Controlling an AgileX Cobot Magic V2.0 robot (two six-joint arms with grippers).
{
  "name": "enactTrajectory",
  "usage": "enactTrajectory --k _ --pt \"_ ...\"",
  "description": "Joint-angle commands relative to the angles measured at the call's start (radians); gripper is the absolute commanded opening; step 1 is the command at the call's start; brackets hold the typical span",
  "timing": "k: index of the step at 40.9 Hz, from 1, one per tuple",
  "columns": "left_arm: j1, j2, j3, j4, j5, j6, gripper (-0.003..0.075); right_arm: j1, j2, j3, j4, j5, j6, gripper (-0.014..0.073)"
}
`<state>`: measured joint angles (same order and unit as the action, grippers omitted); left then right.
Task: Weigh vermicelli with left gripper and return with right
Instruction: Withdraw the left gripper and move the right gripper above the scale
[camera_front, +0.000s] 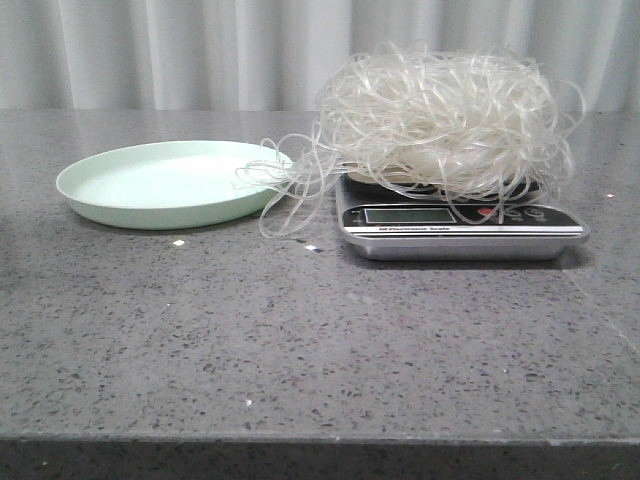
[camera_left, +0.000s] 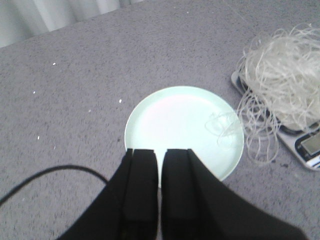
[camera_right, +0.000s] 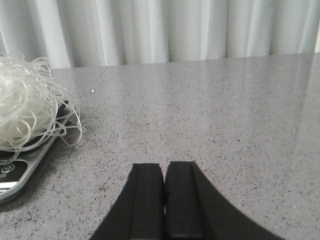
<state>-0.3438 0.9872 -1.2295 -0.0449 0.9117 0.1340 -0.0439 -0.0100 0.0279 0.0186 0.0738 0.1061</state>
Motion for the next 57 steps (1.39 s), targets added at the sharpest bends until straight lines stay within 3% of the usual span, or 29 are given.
enactTrajectory --k 1,8,16,25,35,38,43,47,57 --pt "0.005 -0.112 0.118 -0.005 -0.150 -0.002 0.0137 0.000 -0.016 -0.008 -0.007 -0.127 -0.006 0.0150" --pt "0.005 -0.317 0.373 -0.005 -0.252 -0.033 0.0137 0.000 -0.016 -0.008 -0.007 -0.226 -0.006 0.0150" --pt "0.005 -0.514 0.552 -0.003 -0.368 -0.037 0.0137 0.000 -0.016 -0.046 -0.005 -0.316 -0.006 0.0150" --pt "0.005 -0.652 0.605 -0.001 -0.435 -0.037 0.0137 0.000 0.062 -0.279 -0.005 -0.165 -0.006 0.0150" --pt "0.005 -0.655 0.605 0.003 -0.436 -0.037 0.0137 0.003 0.376 -0.678 0.009 0.027 -0.006 0.0153" --pt "0.005 -0.655 0.605 0.005 -0.436 -0.037 0.0137 0.011 0.475 -0.796 0.034 0.079 -0.006 0.0202" --pt "0.005 -0.655 0.605 0.011 -0.436 -0.037 0.0137 0.057 0.639 -0.979 0.083 0.179 -0.006 0.0386" --pt "0.005 -0.655 0.605 0.011 -0.436 -0.037 0.0137 0.113 0.749 -1.089 0.100 0.266 -0.006 0.0483" --pt "0.005 -0.655 0.605 0.012 -0.432 -0.037 0.0137 0.341 1.006 -1.268 0.100 0.476 -0.070 0.0519"
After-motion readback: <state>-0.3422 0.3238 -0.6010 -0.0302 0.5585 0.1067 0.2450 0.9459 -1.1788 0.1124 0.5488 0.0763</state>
